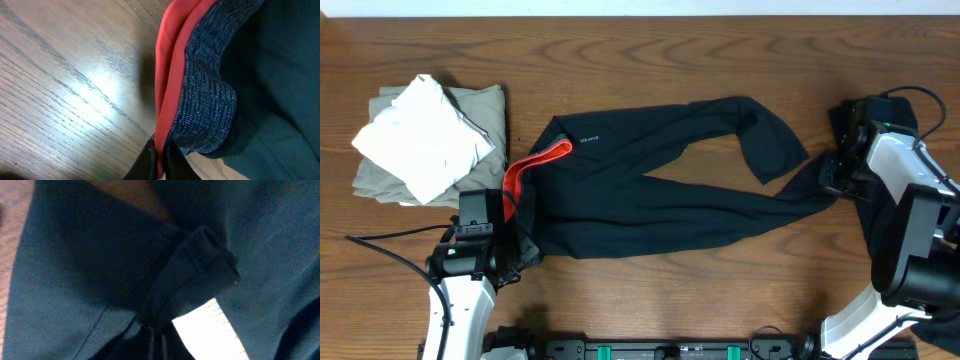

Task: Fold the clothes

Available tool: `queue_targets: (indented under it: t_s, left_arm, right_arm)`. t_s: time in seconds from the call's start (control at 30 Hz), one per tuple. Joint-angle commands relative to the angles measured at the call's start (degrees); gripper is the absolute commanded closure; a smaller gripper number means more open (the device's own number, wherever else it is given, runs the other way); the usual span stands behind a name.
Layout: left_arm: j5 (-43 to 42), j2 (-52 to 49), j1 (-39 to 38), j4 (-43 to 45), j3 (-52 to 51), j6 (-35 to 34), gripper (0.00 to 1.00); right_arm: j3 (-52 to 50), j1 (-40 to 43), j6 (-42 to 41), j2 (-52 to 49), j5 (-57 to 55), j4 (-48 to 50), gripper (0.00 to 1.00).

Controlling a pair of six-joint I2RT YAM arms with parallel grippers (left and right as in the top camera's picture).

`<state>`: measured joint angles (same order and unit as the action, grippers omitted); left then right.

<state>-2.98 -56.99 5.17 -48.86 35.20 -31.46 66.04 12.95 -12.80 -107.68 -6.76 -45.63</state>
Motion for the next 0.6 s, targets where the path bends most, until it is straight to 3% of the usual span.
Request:
queue_targets:
  t_s: [0.0,0.4,0.57]
  left_arm:
    - [0.7,0.1,0.3,-0.2,0.9,0.4,0.92]
    - [0.7,0.1,0.3,-0.1,0.9,0.4,0.92]
    - [0.7,0.1,0.3,-0.2,0.9,0.4,0.92]
  right_arm:
    - [0.3,0.1,0.2,0.3,0.1,-2.0,0.99]
    - [0.3,3.1,-3.5,28.6,-3.6,-14.8,0.98]
    - [0.3,5.2,-3.5,33.2,-4.7,-19.9,0.97]
